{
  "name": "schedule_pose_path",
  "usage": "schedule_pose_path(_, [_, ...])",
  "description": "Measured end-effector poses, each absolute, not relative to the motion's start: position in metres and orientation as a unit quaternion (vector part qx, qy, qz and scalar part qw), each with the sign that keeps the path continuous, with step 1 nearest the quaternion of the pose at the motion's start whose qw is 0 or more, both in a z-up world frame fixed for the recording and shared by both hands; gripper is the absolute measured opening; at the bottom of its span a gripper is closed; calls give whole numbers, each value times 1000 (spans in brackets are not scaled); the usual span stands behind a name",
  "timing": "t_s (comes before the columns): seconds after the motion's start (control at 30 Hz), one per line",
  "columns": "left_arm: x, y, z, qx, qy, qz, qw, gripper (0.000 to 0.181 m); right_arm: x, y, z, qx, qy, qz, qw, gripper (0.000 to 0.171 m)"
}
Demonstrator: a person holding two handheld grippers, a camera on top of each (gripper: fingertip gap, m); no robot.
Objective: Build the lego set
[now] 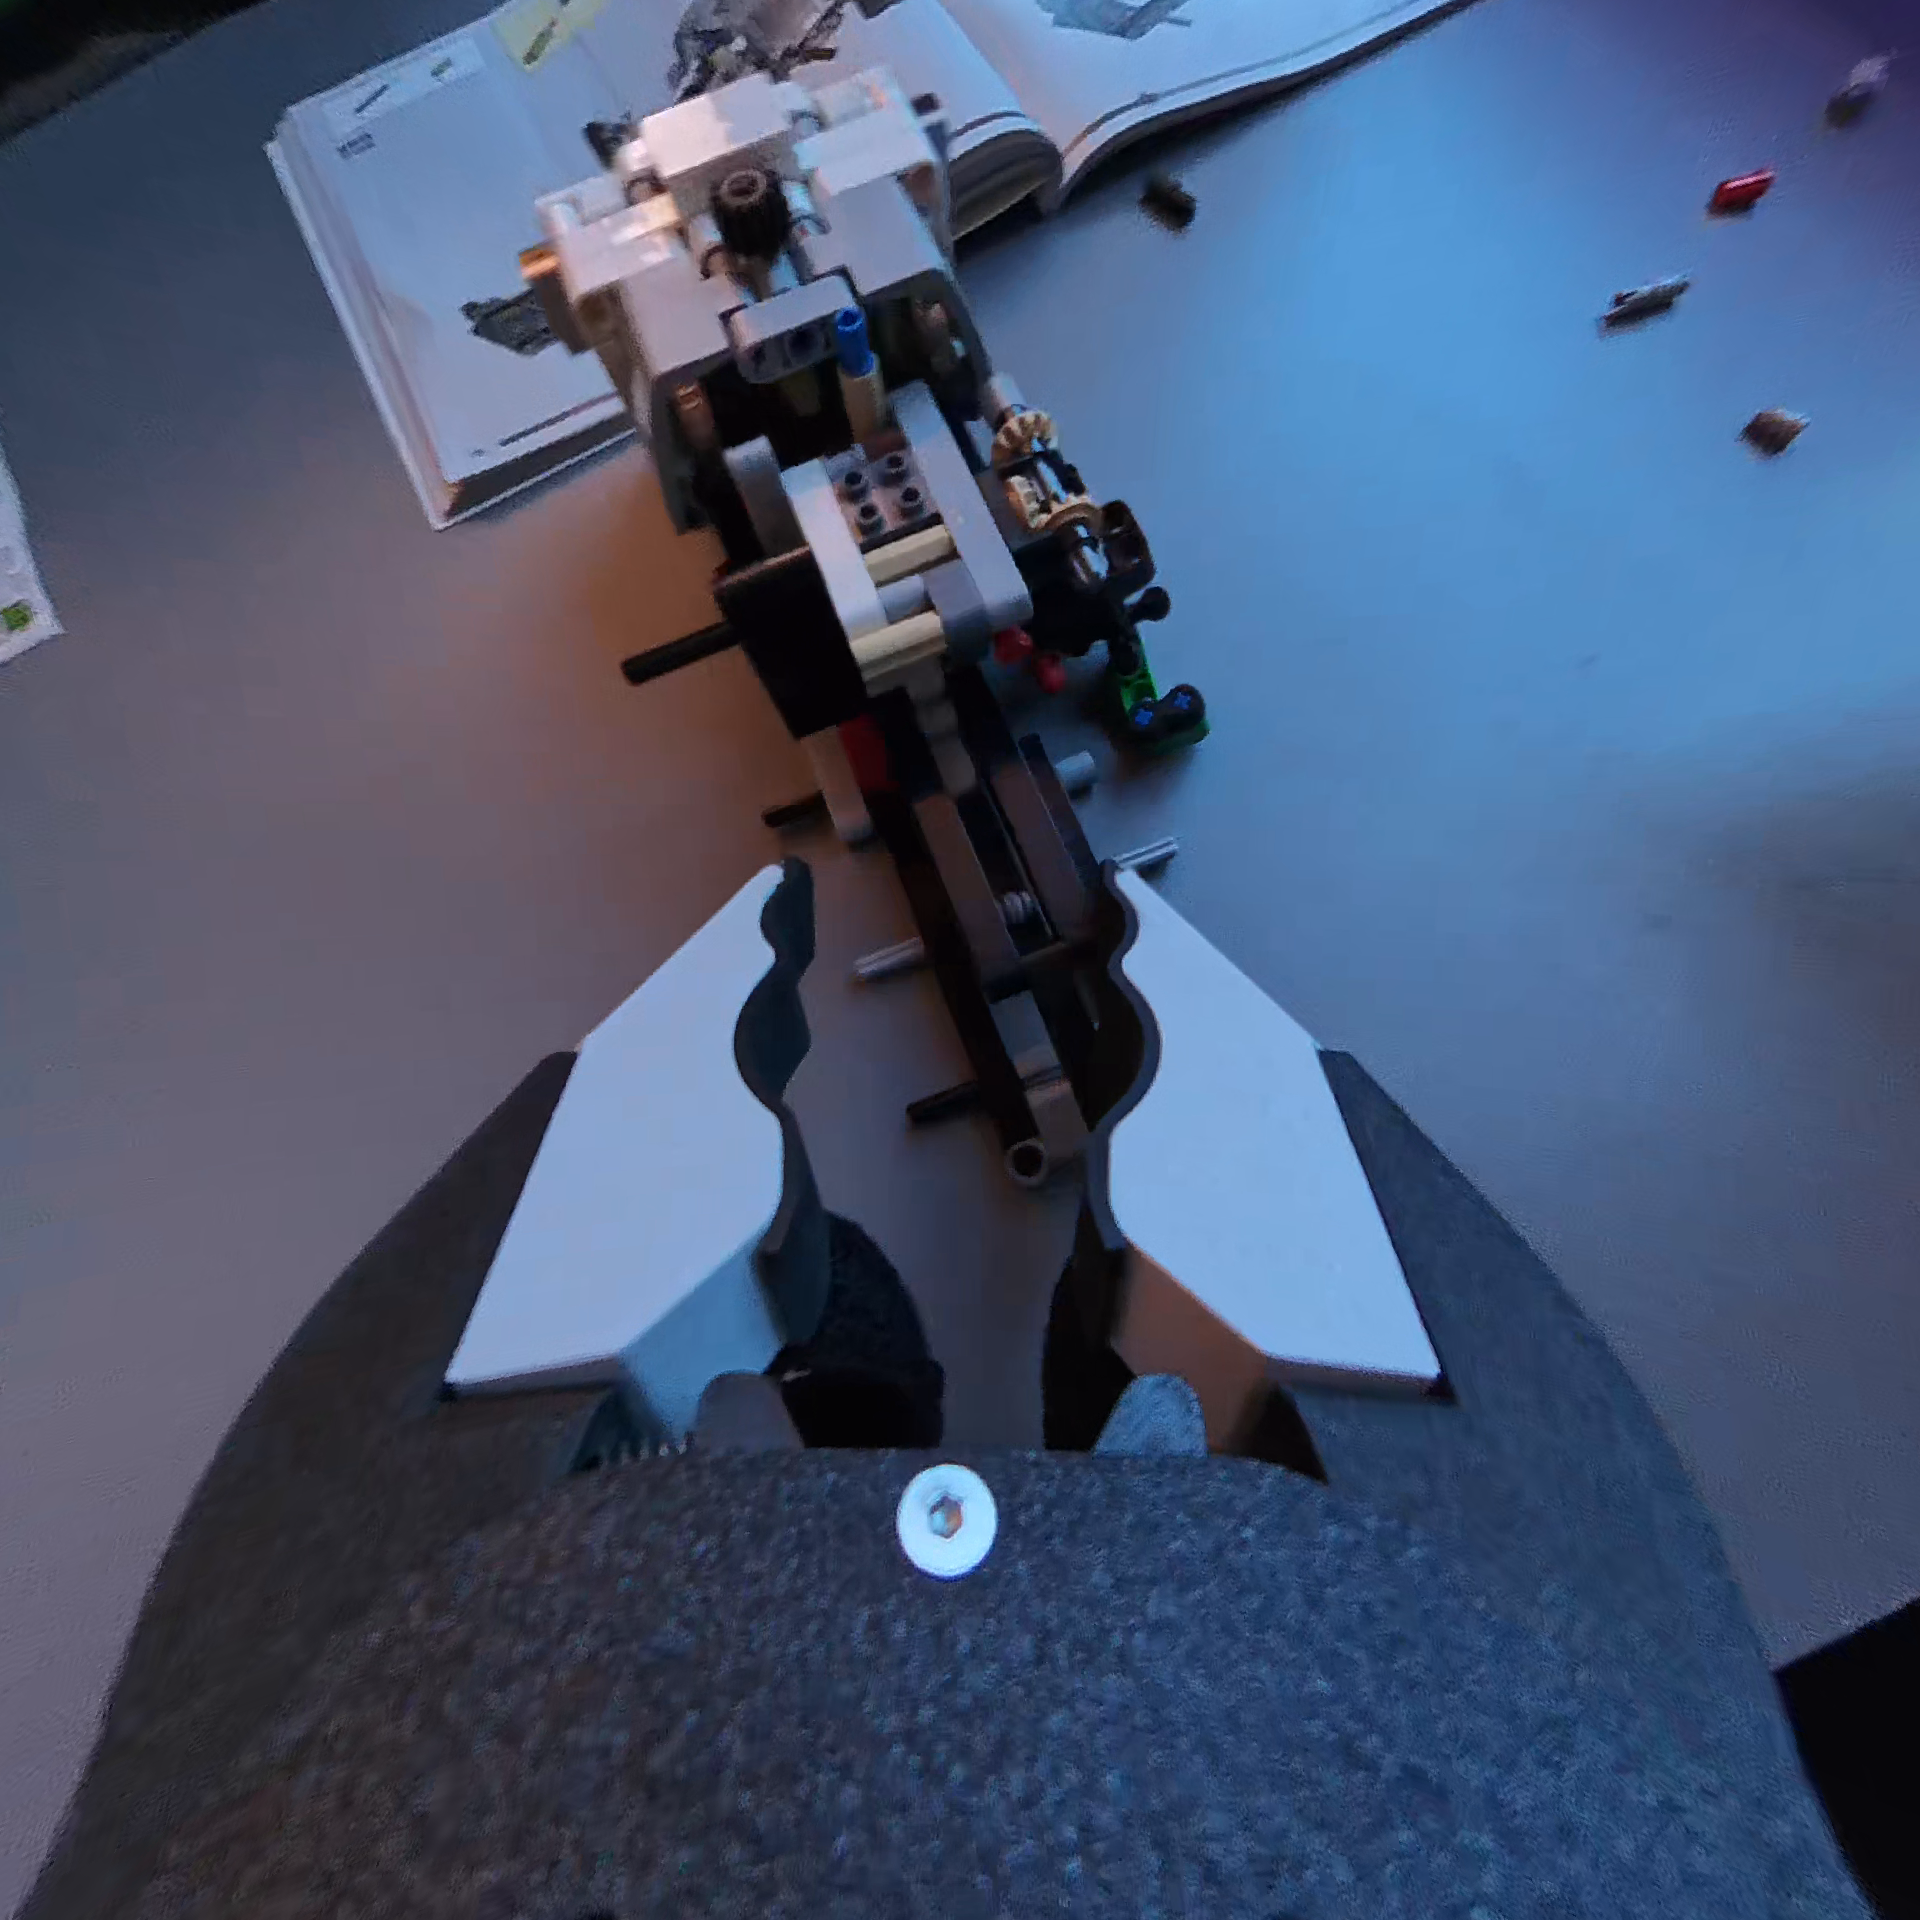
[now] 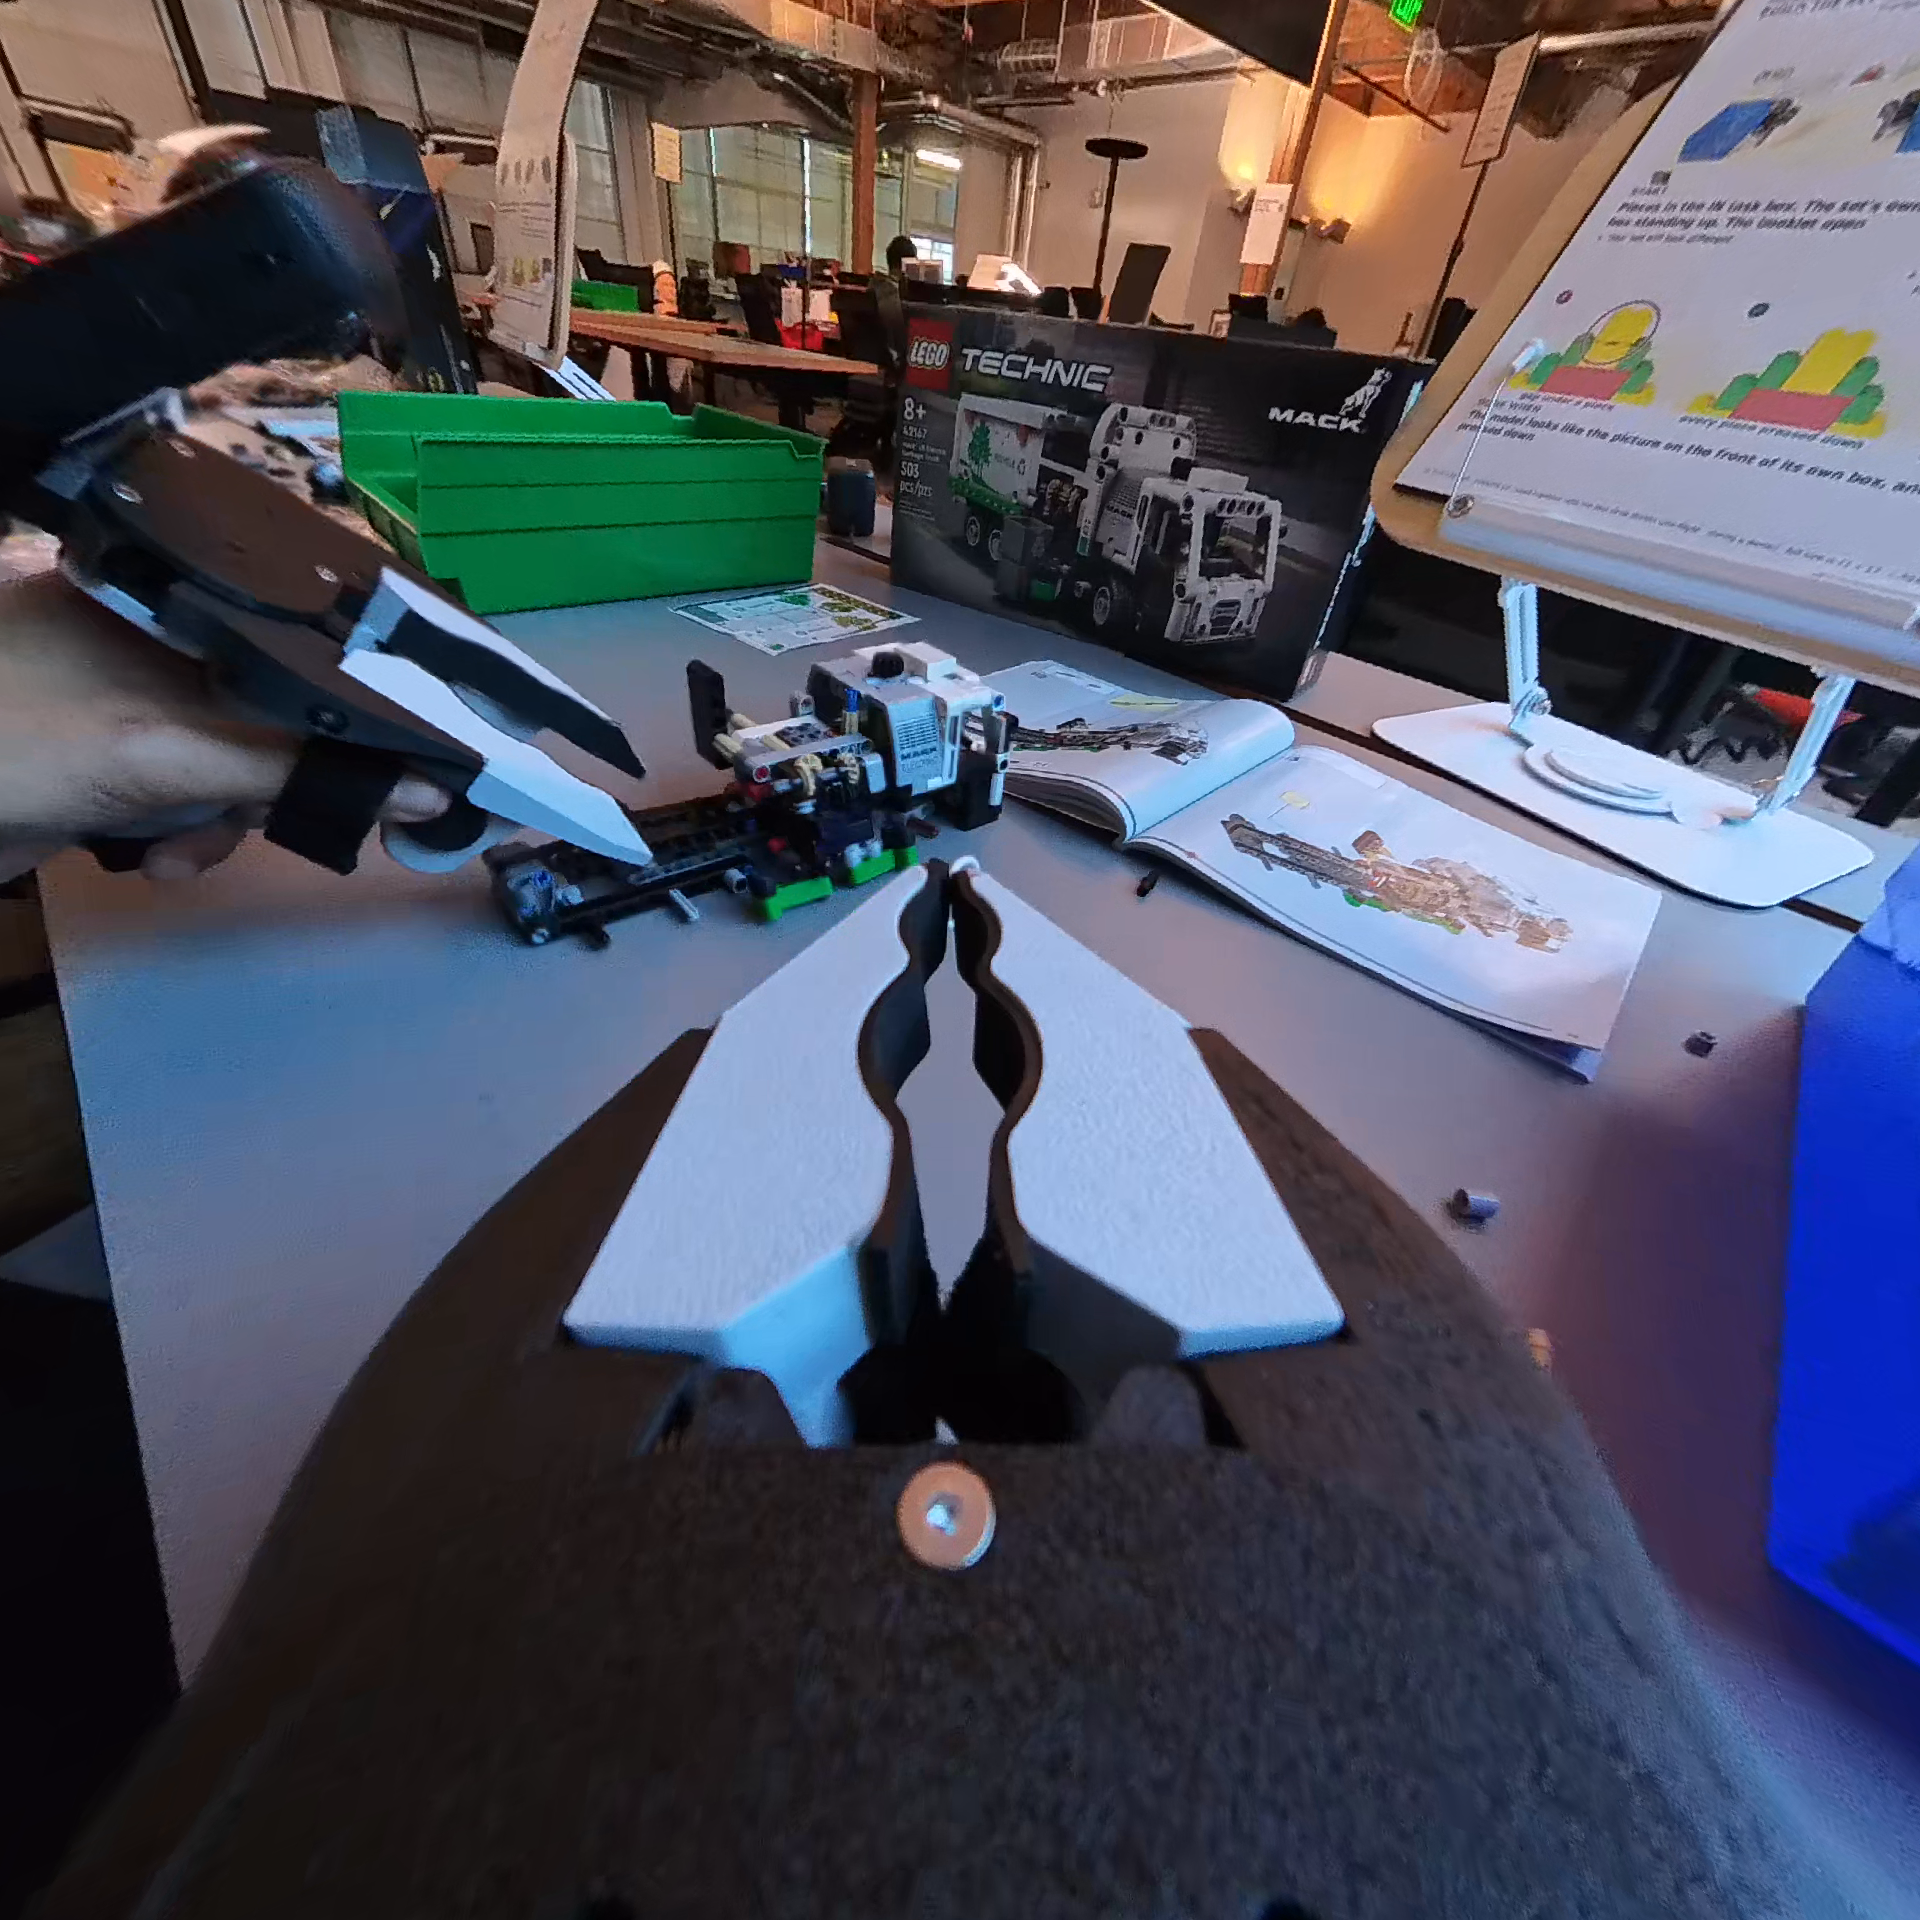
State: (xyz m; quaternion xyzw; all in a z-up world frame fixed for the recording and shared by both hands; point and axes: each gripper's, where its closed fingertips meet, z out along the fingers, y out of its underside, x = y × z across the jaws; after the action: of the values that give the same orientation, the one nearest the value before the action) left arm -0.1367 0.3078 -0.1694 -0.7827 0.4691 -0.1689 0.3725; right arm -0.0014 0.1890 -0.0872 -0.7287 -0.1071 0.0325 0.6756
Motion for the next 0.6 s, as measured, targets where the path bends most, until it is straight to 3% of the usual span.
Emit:
schedule_pose_path(0.23, [-155, 329, -164, -775, 464, -191, 384, 53, -2, 191, -93, -735, -109, 45, 668, 0])
schedule_pose_path(0.43, [-145, 309, -113, -675, 493, -281, 471, 51, -7, 196, -94, -736, -112, 68, 664, 0])
schedule_pose_path(0.53, [-135, 286, -89, -612, 527, -340, 482, 47, -33, 200, -81, -705, -123, 169, 677, 0])
schedule_pose_path(0.6, [-126, 260, -85, -574, 571, -391, 438, 45, -57, 205, -73, -687, -119, 273, 663, 0])
